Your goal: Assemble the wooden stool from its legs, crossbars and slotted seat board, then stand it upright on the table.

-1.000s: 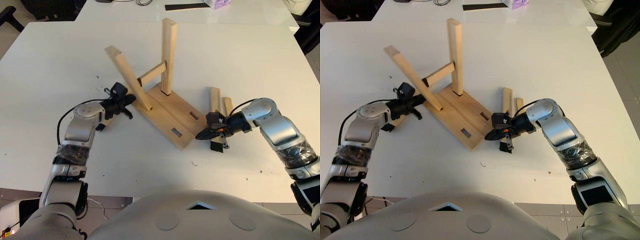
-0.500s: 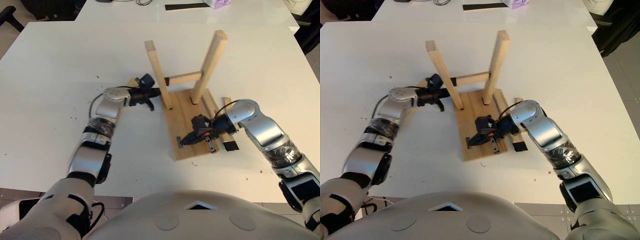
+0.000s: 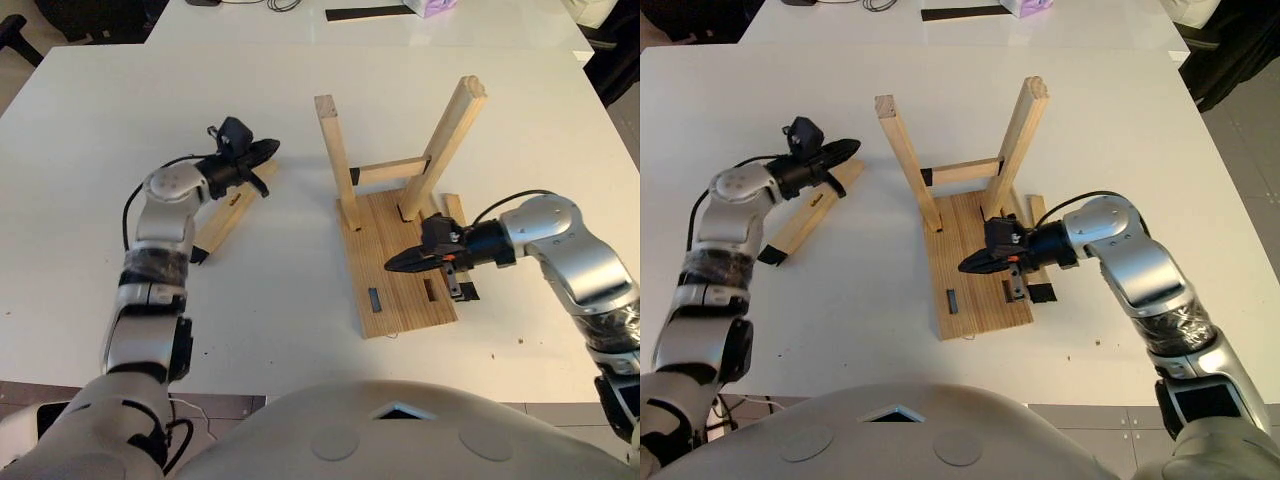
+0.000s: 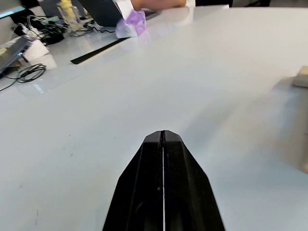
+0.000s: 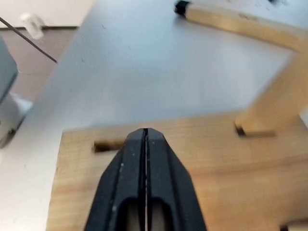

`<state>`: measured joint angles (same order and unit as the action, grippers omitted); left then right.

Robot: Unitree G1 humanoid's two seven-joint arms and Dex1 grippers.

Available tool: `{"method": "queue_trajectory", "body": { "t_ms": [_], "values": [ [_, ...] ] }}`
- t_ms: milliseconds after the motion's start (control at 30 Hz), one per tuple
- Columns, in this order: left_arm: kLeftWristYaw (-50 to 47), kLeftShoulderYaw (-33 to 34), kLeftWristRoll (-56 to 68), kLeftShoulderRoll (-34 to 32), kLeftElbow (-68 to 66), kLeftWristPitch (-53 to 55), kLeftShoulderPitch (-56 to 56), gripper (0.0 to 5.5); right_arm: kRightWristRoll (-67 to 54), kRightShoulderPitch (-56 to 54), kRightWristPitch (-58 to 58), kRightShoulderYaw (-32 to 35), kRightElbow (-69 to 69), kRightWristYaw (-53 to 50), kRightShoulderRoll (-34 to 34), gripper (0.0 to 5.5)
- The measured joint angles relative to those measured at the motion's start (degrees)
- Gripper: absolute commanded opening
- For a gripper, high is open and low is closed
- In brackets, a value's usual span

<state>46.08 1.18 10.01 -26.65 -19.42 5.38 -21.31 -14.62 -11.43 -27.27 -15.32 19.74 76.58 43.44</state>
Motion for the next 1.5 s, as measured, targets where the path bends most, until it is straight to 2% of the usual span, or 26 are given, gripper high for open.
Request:
{"method": "queue_trajectory", "body": {
  "t_ms": [267,433,767,1233,1500],
  "values": [
    [-5.44,0.01,7.72,1.22,36.5,17.05,31.75,0.0,-0.06,8.27,2.02,7.87,2.76,1.36,9.83,0.03],
    [-13.22,-3.2,11.28,4.11,54.62,28.38,44.88,0.0,2.9,12.68,9.37,12.28,1.58,3.16,18.02,0.03],
    [-19.44,-10.82,11.36,8.44,55.93,33.6,40.01,0.0,8.09,8.73,12.99,3.93,-5.24,-1.06,12.75,0.03],
    [-20.05,-12.02,10.38,7.48,52.09,33.68,37.88,0.0,9.9,8.12,13.31,-0.67,-6.04,-3.32,9.96,0.03],
    [-19.74,-11.89,9.14,6.86,46.15,31.01,34.81,0.0,12.8,3.75,11.74,-4.69,-9.34,-7.63,3.33,0.03]
  ]
}}
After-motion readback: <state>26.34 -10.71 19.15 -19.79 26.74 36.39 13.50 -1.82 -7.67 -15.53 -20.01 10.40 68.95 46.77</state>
